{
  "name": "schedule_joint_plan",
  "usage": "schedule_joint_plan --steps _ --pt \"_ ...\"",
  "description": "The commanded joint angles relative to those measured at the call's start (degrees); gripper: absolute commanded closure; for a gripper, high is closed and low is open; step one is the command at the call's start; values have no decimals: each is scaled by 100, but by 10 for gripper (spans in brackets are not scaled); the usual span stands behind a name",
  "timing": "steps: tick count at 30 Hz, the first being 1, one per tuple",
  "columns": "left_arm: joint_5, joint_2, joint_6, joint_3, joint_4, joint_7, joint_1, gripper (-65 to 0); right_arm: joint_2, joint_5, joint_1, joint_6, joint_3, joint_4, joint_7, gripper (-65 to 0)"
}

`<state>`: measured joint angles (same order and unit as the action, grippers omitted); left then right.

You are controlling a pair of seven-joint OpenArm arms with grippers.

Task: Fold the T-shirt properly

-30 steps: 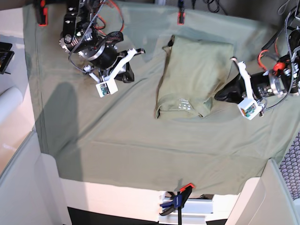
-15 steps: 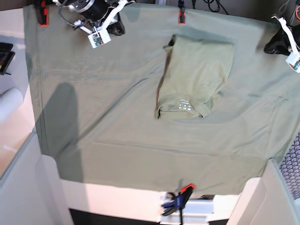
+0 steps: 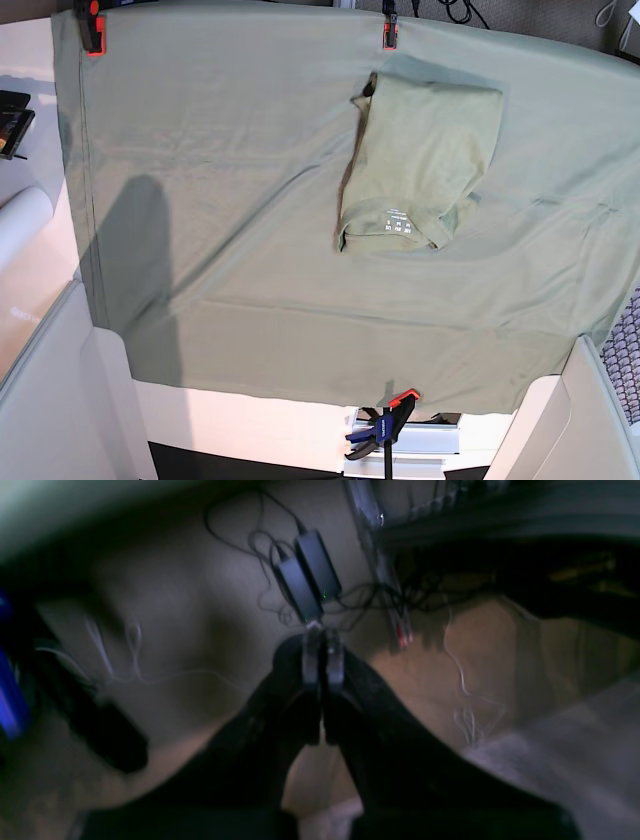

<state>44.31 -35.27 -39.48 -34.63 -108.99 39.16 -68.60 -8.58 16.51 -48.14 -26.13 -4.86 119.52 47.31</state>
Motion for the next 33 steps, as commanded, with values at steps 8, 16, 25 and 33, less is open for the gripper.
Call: schedule_joint_plan --steps 8,16,25,33 --pt "-1143 -109 203 1178 1252 -33 46 0 -31 57 -317 39 -15 -1283 -74 0" --pt "-2227 -105 1255 2876 3141 433 1311 0 -31 33 507 219 -15 -3309 398 0" --pt "-2444 136 1486 4489 5528 839 3650 0 -28 -538 1908 713 -15 -5469 616 0" --pt "-2562 542 1486 5989 6443 629 5182 0 -9 -540 2863 817 -15 -6959 874 0"
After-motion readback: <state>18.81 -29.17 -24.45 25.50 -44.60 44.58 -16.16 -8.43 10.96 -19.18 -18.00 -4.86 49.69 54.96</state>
